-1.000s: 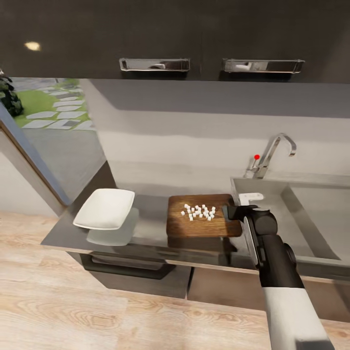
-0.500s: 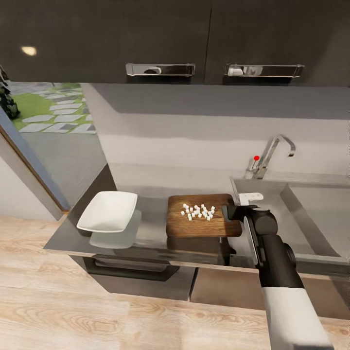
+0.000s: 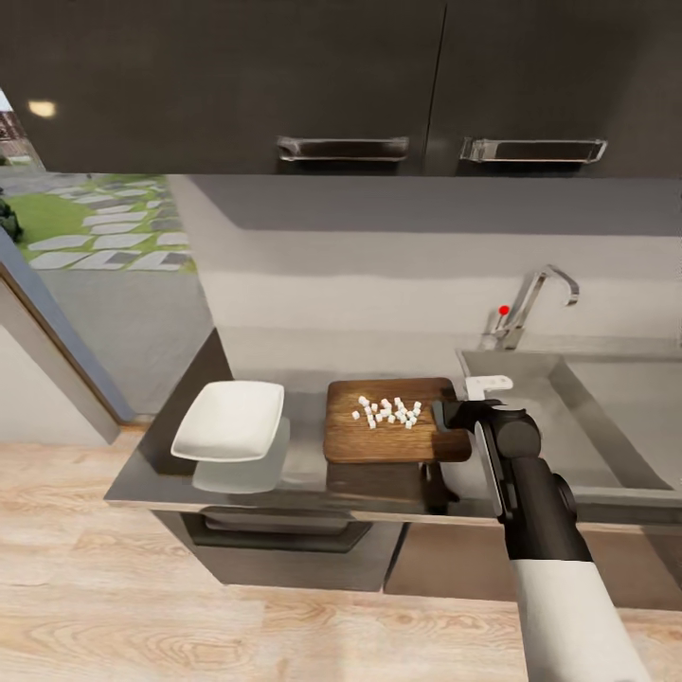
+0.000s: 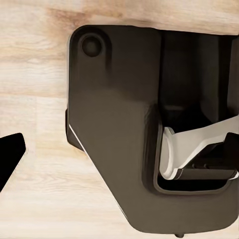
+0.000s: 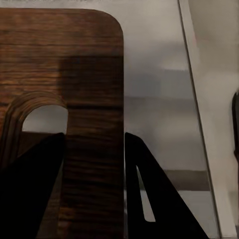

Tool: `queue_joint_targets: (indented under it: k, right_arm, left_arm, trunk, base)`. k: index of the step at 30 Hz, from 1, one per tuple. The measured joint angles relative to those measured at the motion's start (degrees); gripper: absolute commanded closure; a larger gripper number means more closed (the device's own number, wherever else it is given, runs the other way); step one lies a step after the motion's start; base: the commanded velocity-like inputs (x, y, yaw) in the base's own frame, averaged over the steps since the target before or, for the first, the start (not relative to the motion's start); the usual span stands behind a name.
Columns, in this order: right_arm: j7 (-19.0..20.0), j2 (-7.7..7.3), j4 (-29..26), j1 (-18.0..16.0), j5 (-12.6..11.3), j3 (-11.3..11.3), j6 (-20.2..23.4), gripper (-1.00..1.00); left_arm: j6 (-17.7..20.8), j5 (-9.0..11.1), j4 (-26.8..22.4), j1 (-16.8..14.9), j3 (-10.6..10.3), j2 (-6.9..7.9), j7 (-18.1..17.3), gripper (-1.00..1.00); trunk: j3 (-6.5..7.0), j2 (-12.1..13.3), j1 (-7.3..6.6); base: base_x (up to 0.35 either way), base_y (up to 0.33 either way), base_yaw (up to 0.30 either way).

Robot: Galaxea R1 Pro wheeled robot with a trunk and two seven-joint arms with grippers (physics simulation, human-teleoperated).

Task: In the kitchen, take the Vidalia onion out of the sink, dice it on the chopping board with the paring knife, put the diced onion into the bowl on the countertop, then place both the paring knife and the chopping board into the sink.

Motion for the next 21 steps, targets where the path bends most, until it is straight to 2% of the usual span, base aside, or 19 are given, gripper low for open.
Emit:
queue_joint_targets:
  k: [5,12,21]
  right_arm:
    - [-0.01,0.00,0.00,0.00,0.30,-0.01,0.00,1.00]
    - [-0.01,-0.02,0.00,0.00,0.14,0.00,-0.01,1.00]
    - [-0.01,0.00,0.00,0.00,0.22,0.25,0.00,1.00]
  left_arm:
    - [0.00,0.00,0.00,0.00,0.00,0.00,0.00,-1.00]
    - [0.01,0.00,-0.02,0.00,0.00,0.00,0.00,-1.00]
    - [-0.01,0.00,0.02,0.00,-0.02,0.00,0.00,-1.00]
  trunk:
    - [0.41,0.00,0.00]
    - [1.00,0.00,0.00]
    - [1.48,0.00,0.00]
  base:
    - [0.000,0.070,-0.083]
    - [0.000,0.229,-0.080]
    - [0.000,0.022,-0.033]
